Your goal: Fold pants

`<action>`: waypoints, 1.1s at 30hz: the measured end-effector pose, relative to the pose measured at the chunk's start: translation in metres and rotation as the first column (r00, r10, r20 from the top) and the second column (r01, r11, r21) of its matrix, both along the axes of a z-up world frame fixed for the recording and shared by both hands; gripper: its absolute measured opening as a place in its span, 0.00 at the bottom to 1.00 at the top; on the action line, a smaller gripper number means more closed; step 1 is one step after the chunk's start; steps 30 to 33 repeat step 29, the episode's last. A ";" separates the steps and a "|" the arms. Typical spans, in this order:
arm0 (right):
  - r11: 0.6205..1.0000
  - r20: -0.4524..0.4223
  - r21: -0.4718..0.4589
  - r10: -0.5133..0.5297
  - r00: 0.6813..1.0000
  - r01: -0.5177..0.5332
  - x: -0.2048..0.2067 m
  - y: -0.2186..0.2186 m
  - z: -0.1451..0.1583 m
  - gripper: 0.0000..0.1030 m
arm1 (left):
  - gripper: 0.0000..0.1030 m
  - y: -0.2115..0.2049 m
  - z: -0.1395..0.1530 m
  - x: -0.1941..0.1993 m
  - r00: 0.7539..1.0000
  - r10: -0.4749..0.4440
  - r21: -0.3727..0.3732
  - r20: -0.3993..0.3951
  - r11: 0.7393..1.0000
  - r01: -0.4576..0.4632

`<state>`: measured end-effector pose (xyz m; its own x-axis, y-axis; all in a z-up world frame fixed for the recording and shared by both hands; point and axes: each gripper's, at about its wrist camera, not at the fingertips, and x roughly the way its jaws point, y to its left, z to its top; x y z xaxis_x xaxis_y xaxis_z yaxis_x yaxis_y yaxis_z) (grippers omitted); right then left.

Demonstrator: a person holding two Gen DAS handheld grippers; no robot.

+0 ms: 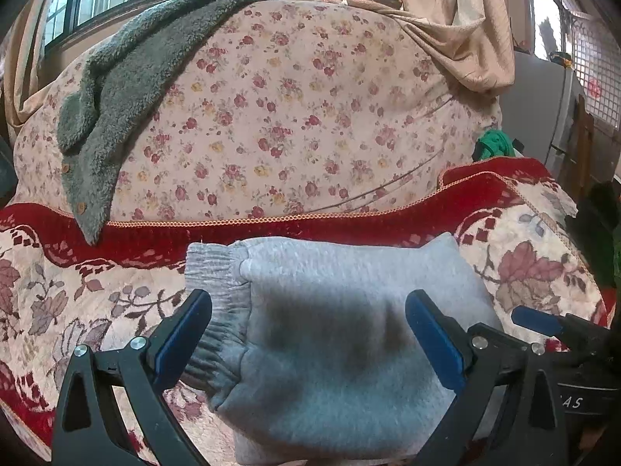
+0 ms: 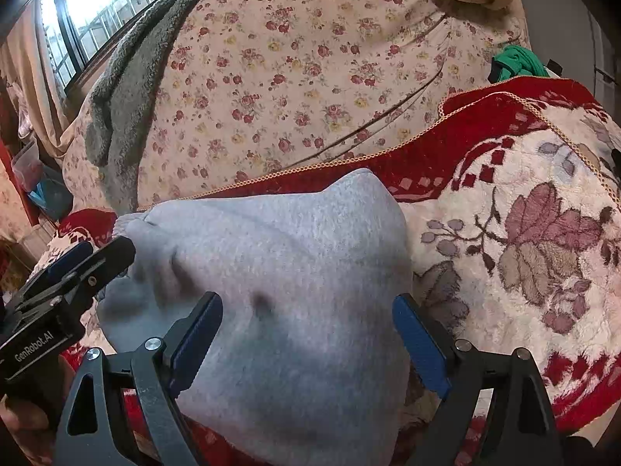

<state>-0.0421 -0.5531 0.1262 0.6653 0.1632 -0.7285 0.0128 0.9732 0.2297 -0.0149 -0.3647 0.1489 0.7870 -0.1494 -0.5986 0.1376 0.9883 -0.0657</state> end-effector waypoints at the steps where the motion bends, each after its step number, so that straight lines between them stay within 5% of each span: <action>1: 1.000 -0.001 -0.001 -0.001 1.000 0.001 0.000 0.000 0.000 0.90 | 0.97 0.000 0.000 0.000 1.000 -0.001 -0.002 -0.001 1.000 0.001; 33: 1.000 -0.025 -0.009 0.012 1.000 -0.013 0.005 -0.001 -0.008 0.90 | 0.97 -0.001 -0.010 -0.002 1.000 -0.022 0.017 0.008 1.000 0.022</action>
